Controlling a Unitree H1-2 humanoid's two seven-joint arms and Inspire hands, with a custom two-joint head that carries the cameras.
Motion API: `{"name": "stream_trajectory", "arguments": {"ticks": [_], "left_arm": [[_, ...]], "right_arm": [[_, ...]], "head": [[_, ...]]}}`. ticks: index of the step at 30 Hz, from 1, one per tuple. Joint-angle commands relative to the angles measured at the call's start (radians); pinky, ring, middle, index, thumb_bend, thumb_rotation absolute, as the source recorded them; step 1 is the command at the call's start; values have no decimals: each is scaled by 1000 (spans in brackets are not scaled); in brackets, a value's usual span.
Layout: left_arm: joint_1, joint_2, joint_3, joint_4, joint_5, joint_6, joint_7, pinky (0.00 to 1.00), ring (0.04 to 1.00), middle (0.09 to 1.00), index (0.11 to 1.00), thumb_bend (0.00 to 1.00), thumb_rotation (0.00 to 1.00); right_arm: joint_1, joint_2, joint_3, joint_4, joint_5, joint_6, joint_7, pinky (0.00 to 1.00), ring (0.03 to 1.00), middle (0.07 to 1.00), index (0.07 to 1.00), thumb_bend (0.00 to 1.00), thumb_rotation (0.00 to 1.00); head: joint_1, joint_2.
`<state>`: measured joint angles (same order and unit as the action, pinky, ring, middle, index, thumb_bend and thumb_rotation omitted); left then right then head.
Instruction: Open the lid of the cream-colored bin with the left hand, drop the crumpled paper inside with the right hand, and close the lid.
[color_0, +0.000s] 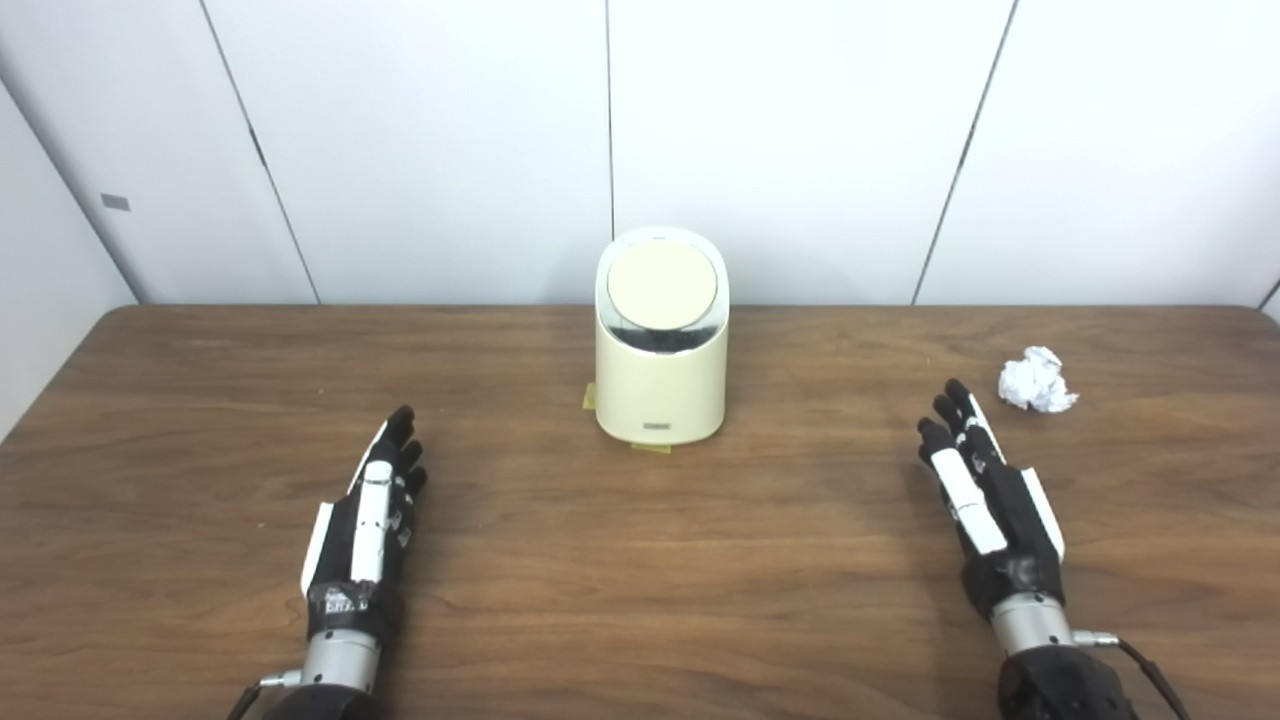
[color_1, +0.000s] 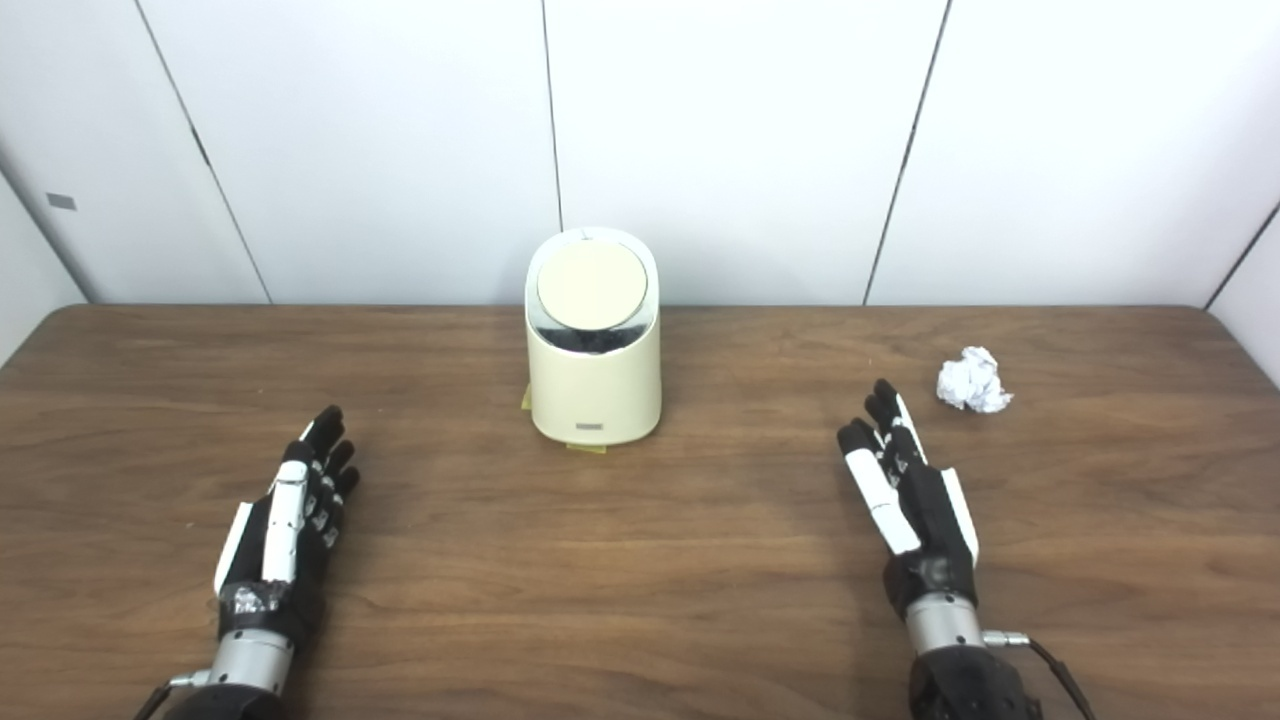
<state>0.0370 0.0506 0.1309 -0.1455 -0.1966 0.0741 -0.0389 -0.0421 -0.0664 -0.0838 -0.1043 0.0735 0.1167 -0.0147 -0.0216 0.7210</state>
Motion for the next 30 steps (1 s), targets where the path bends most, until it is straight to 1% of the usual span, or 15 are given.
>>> {"name": "stream_trajectory", "arguments": {"ticks": [1, 5, 9, 12, 14, 15, 17, 18, 20, 21, 23, 25, 27, 28, 30], "left_arm": [[-27, 1, -5, -40, 7, -3, 5, 1000, 1000, 997, 979, 462, 883], [-26, -7, -5, -49, 10, 6, 15, 1000, 1000, 989, 977, 477, 865], [-21, -12, 2, -70, 12, 21, 31, 1000, 1000, 999, 982, 473, 849], [-22, -8, 14, -81, 2, 32, 41, 1000, 1000, 996, 980, 483, 841], [-27, -5, 22, -87, -9, 39, 41, 1000, 1000, 986, 971, 495, 817], [-29, -2, 23, -91, -7, 43, 40, 1000, 995, 979, 967, 500, 811], [-33, 6, 25, -96, -6, 46, 35, 1000, 994, 982, 971, 495, 813], [-34, 8, 26, -99, -6, 49, 34, 1000, 995, 983, 974, 492, 815], [-34, 12, 29, -105, -11, 57, 34, 1000, 998, 986, 977, 483, 818], [-34, 15, 30, -105, -12, 57, 34, 1000, 999, 987, 978, 472, 819], [-35, 21, 34, -99, -23, 47, 25, 1000, 1000, 994, 979, 466, 820], [-36, 26, 36, -91, -34, 35, 17, 1000, 1000, 999, 988, 463, 798], [-36, 30, 35, -86, -32, 33, 15, 1000, 1000, 999, 991, 473, 792], [-35, 32, 34, -84, -30, 32, 15, 1000, 1000, 997, 992, 480, 808], [-36, 33, 32, -76, -33, 26, 11, 1000, 1000, 992, 987, 494, 811]], "right_arm": [[-38, -7, -6, -26, 6, -22, 5, 933, 934, 972, 963, 672, 683], [-44, -18, 4, -21, -14, -23, 8, 928, 934, 974, 975, 677, 714], [-59, -30, 18, 3, -46, -36, 9, 895, 922, 970, 988, 655, 752], [-71, -21, 19, 19, -32, -39, 14, 901, 923, 969, 988, 647, 751], [-78, -12, 19, 20, -24, -36, 13, 922, 931, 974, 990, 627, 720], [-83, -10, 17, 19, -26, -35, 10, 920, 928, 972, 989, 625, 713], [-95, -12, 16, 9, -53, -23, -6, 903, 914, 963, 979, 644, 709], [-98, -13, 16, 4, -62, -17, -11, 895, 907, 961, 974, 642, 702], [-112, -24, 11, -7, -76, 6, -16, 893, 908, 964, 972, 645, 698], [-121, -32, 2, -14, -69, 21, -14, 905, 920, 974, 978, 661, 691], [-140, -52, -13, -22, -66, 44, -13, 944, 943, 987, 988, 673, 645], [-159, -80, -23, -25, -77, 56, -10, 957, 950, 990, 991, 663, 623], [-181, -111, -33, -36, -82, 77, -6, 947, 958, 993, 990, 655, 604], [-190, -120, -39, -42, -79, 88, -6, 930, 958, 994, 988, 648, 582], [-202, -131, -48, -57, -65, 111, -3, 921, 954, 998, 986, 649, 570]], "head": [[20, -2], [55, -3], [62, -7], [62, -9], [44, -14], [41, -15], [4, -14], [-2, -14], [-61, -18], [-61, -18], [-105, -26], [-117, -30], [-118, -31], [-115, -33], [-105, -34]]}}
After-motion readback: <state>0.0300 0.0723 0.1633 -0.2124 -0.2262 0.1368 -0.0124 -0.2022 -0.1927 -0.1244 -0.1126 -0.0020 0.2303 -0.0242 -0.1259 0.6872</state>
